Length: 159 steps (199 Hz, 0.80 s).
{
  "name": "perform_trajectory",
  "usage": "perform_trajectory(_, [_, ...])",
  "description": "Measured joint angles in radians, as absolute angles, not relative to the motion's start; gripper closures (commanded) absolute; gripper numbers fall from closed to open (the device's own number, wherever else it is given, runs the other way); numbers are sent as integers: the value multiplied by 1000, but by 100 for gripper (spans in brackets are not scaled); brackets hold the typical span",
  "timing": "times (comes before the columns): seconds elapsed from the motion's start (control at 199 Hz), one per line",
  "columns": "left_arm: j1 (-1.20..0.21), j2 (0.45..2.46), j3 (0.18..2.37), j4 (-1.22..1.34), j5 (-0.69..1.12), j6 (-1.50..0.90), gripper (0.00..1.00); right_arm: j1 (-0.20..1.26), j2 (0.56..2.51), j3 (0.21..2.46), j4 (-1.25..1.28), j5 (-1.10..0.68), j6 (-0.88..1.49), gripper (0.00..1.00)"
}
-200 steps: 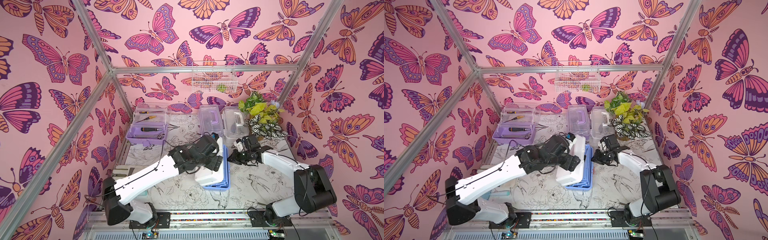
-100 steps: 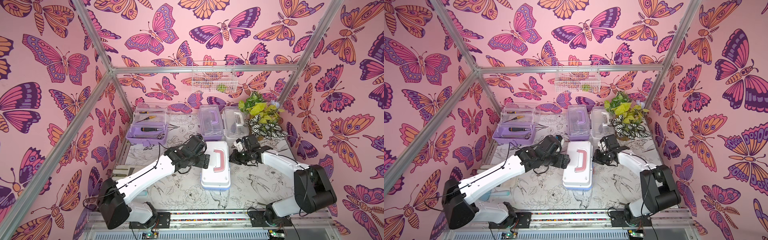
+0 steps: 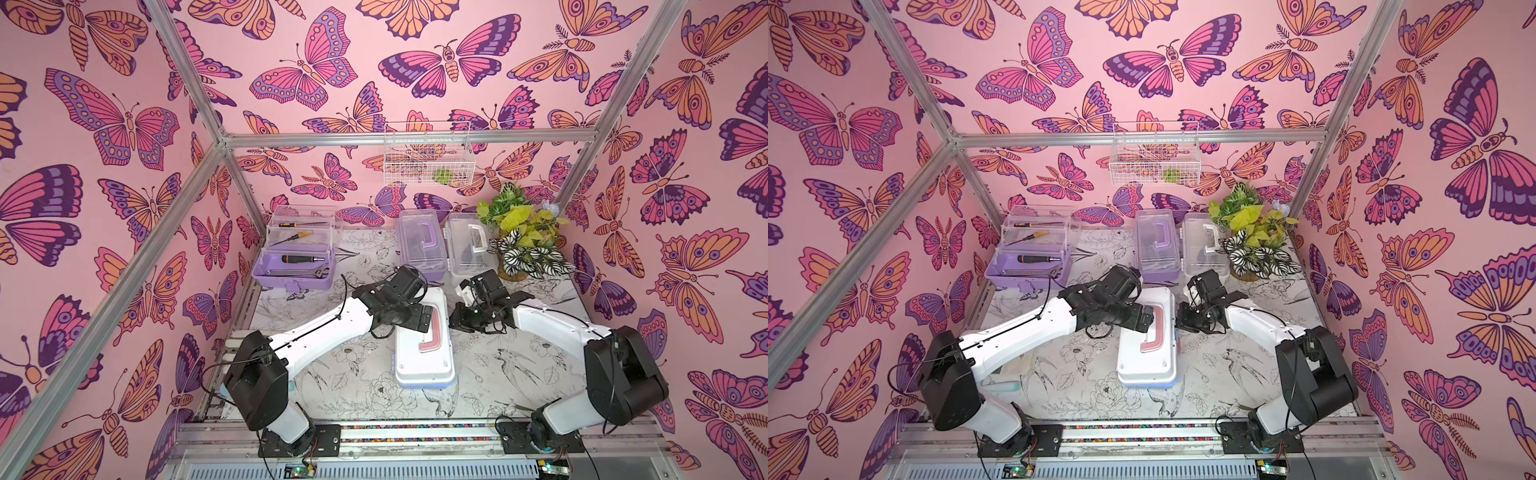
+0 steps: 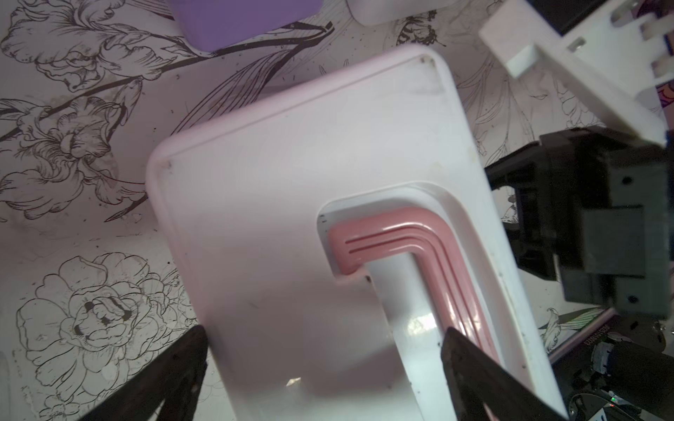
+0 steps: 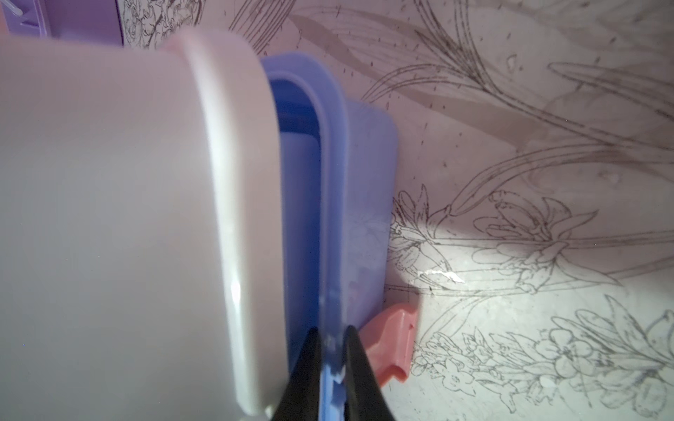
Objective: Close toolboxes
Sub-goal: Fasten the toolbox latch on the toolbox.
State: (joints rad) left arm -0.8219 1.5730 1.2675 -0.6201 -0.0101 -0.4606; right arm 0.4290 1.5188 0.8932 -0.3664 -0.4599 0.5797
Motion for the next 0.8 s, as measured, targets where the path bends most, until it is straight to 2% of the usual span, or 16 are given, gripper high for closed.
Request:
perform_trajectory(0.035, [-817,1575,1267,-629,-11,-461,4,432,1522,897,-366,-458,580,80])
perform_trajectory(0.091, [-812,1577,1267,-644,-14,-461,5,438,1523,903,-373,-450,579,67])
perform_trajectory(0.141, [-809,1579,1267,-658,-16,-460,6,440,1523,911,-391,-437,579,62])
perform_trajectory(0.438, [-782,1581,1245,-653,22,-461,9,385,1460,937,-499,-387,538,61])
perform_trajectory(0.514, [-778,1581,1237,-648,36,-463,9,352,1418,936,-528,-374,528,55])
perform_trajectory(0.67, [-770,1587,1230,-646,53,-464,5,320,1344,930,-562,-357,516,54])
perform_trajectory(0.725, [-767,1592,1229,-648,64,-465,0,320,1334,921,-566,-357,516,54])
perform_trajectory(0.801, [-766,1597,1227,-653,80,-466,1,320,1331,899,-569,-357,515,54])
